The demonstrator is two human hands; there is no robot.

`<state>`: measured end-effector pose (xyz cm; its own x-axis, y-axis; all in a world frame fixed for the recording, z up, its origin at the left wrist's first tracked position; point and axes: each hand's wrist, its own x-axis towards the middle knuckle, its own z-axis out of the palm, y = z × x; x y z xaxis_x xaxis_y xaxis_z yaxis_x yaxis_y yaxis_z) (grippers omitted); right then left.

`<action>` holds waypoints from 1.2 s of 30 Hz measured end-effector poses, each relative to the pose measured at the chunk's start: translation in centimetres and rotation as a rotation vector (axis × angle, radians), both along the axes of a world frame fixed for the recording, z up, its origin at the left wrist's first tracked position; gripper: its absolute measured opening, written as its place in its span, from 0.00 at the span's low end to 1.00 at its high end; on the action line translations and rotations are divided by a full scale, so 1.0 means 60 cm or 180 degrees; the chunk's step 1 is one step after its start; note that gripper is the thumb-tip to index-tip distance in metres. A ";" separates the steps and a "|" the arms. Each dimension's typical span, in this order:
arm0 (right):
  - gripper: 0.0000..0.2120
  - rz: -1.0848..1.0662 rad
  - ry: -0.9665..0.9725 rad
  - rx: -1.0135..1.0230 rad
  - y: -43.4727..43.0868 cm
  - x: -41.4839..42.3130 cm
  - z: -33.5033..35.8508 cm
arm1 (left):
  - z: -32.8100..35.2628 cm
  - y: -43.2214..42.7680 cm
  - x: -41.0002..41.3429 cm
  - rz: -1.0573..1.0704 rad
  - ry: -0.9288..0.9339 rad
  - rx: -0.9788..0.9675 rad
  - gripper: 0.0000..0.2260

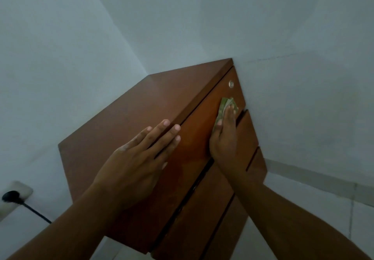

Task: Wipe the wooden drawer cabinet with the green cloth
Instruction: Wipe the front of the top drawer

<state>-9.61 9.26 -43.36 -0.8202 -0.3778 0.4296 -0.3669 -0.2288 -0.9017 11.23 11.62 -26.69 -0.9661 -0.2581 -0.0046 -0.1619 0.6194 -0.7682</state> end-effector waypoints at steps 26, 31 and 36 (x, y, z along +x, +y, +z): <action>0.14 0.1547 -0.1390 -0.0049 0.136 -0.014 -0.042 | -0.087 0.063 0.013 0.0578 0.0643 -0.0594 0.27; 0.13 0.1533 -0.1513 -0.0141 0.140 0.026 -0.061 | -0.223 0.097 0.047 0.0771 0.1159 -0.0255 0.28; 0.11 0.1490 -0.1676 -0.0080 0.161 0.071 -0.054 | -0.323 0.151 0.107 0.1085 0.1425 0.0174 0.30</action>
<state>-5.37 18.90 -46.62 -0.6751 -0.7370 0.0334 0.2589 -0.2791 -0.9247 17.67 20.69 -46.05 -0.7389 -0.5668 0.3643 -0.6624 0.5119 -0.5470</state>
